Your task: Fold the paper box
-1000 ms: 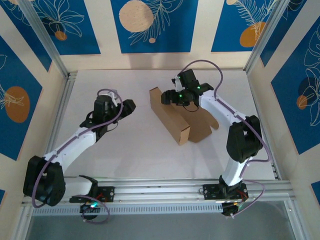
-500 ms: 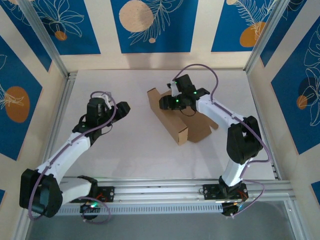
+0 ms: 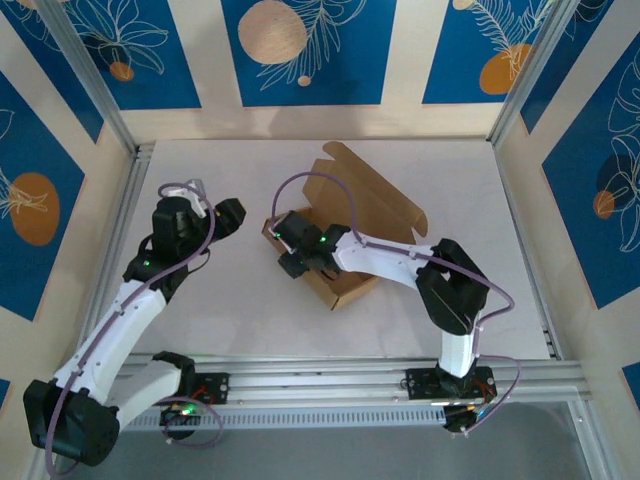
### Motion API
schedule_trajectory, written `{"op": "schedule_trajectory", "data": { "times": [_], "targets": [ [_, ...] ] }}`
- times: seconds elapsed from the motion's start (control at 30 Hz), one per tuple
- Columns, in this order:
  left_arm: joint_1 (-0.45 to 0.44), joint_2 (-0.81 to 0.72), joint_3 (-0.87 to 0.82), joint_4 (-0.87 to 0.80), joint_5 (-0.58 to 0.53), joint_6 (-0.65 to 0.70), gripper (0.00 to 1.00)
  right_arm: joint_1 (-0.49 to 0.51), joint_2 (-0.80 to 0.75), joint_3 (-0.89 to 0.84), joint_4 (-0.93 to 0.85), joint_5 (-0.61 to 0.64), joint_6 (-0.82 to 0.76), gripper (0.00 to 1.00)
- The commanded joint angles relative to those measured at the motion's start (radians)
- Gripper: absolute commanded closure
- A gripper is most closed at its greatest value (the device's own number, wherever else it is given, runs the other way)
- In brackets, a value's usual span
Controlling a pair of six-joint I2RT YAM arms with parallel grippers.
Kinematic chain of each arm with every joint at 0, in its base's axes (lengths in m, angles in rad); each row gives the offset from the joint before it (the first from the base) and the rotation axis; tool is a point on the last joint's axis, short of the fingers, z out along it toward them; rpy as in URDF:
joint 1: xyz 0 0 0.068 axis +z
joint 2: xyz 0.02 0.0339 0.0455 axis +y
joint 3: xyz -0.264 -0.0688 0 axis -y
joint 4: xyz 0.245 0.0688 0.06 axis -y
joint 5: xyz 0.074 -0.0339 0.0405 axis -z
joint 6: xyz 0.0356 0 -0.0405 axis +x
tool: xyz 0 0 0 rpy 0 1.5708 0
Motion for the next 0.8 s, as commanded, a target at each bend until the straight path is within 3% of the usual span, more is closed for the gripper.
{"op": "schedule_trajectory", "data": {
  "times": [0.0,0.3,0.47,0.6,0.77],
  "targets": [
    [0.016,-0.016,0.047,-0.064,-0.035,0.034,0.35,0.010,-0.003,-0.011,0.008,-0.014,-0.105,0.34],
    [0.019,-0.004,0.035,-0.089,-0.046,0.058,0.33,0.020,-0.178,-0.027,0.057,-0.211,-0.147,0.24],
    [0.019,0.044,0.017,-0.051,-0.071,0.098,0.32,-0.066,-0.280,-0.016,0.041,-0.233,0.032,0.31],
    [0.025,0.163,0.023,0.034,-0.089,0.074,0.32,-0.170,-0.411,-0.069,0.056,-0.331,0.205,0.37],
    [0.024,0.366,0.076,0.144,-0.039,0.103,0.36,-0.233,-0.545,-0.081,-0.022,-0.284,0.339,0.37]
  ]
}}
